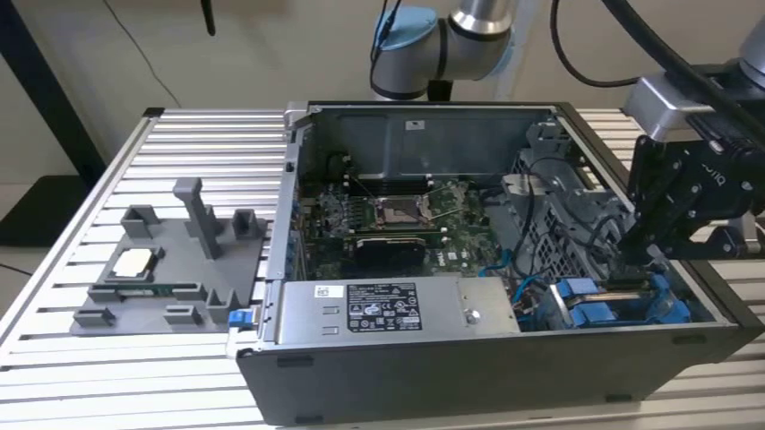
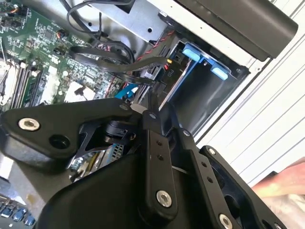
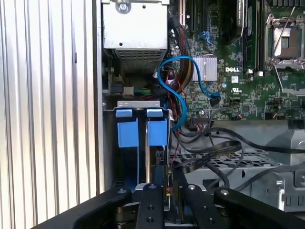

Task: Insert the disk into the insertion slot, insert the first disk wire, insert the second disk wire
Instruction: 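Insert the second disk wire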

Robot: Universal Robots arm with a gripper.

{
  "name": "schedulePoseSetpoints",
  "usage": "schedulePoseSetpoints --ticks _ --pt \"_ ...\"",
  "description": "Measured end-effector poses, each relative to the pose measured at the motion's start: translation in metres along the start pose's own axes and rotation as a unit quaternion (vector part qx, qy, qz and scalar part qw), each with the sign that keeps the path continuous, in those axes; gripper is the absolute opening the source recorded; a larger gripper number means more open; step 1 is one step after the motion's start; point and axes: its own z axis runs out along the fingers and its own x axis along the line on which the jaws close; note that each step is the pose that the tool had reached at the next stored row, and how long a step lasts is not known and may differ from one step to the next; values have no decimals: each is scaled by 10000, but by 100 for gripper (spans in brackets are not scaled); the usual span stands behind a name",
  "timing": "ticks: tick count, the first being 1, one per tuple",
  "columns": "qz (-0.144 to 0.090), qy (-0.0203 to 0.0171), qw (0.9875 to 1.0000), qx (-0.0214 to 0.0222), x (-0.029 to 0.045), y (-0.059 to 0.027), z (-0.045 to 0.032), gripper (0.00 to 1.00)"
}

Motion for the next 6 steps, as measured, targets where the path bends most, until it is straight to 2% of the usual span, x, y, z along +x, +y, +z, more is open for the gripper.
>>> schedulePoseSetpoints --ticks 6 --pt "0 3 10000 0 -1 0 -6 24"
